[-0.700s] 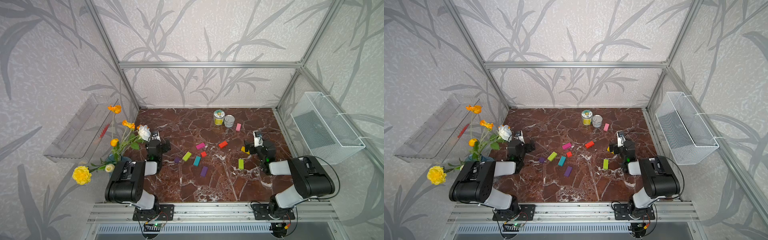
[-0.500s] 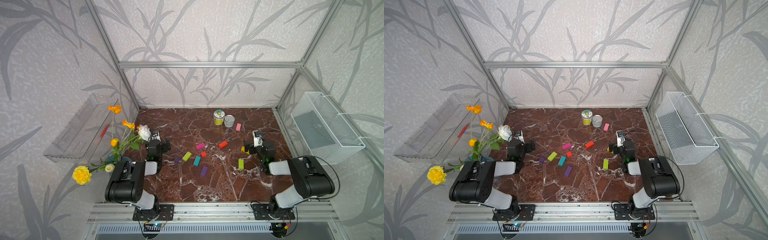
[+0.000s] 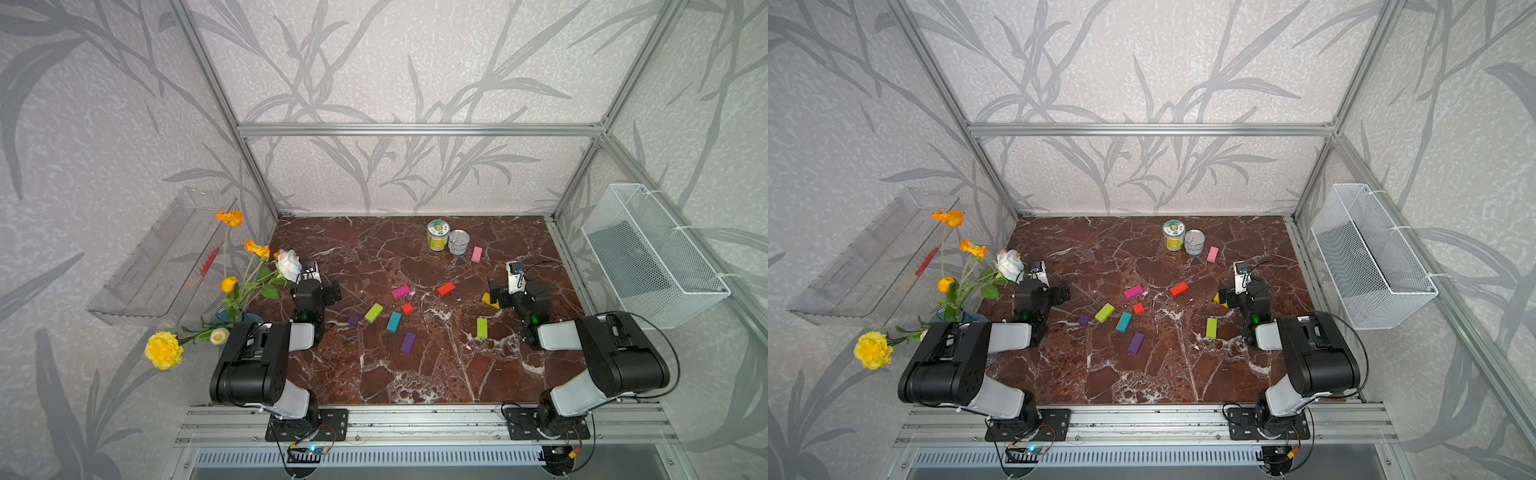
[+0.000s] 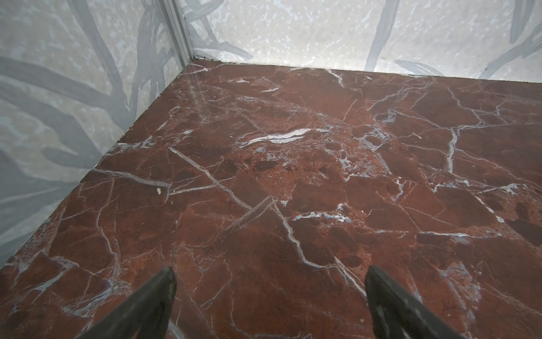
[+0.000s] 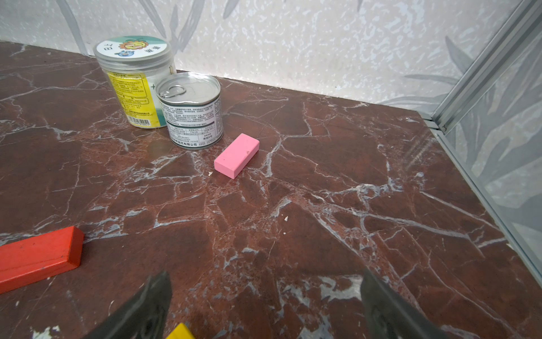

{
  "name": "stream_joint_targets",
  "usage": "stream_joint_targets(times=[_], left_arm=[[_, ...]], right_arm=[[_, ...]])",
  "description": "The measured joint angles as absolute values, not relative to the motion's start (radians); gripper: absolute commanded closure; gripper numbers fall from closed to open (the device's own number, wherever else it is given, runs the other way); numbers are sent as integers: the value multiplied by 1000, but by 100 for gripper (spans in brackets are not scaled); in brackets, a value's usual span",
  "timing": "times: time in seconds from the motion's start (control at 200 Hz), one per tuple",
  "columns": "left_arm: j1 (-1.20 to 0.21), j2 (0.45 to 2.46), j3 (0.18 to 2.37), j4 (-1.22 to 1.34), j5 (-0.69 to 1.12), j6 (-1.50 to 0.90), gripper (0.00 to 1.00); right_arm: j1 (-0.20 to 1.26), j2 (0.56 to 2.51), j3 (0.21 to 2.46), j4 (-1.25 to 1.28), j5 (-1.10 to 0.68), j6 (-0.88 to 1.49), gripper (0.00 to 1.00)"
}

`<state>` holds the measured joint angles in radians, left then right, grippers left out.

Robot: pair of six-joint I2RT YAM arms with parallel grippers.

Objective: Assemble the letter v with building blocks
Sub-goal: Move the building block to the center of the board.

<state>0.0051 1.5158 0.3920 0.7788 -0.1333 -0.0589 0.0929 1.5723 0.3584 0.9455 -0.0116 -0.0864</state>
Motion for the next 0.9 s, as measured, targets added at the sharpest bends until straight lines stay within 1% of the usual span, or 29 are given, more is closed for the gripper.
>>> stream_joint_targets(times=[0.22,0.325,0.39,0.49,0.605,0.785,0.9], left_arm=[[7,1516,392,779,-134,-59,1],[2,1500,393,766,-141,-45,1],[-13,1437,399,696,-163,-36,0],[-49,1335,418,650,-197,-18,1],[-73,1268,469,574,-212,-46,1],[-85,1236,551,442,-179,-150,1],[-113,1232,572,378,-150,-183,1]], right_arm=[[97,1572,358,945,-2,-87,0],[121,1551,356,934,57,-87,3],[145,1485,353,889,108,-83,3],[163,1344,381,741,160,-37,5],[162,1235,479,529,154,29,6],[171,1202,659,208,49,128,8],[205,1203,702,73,-19,179,11]])
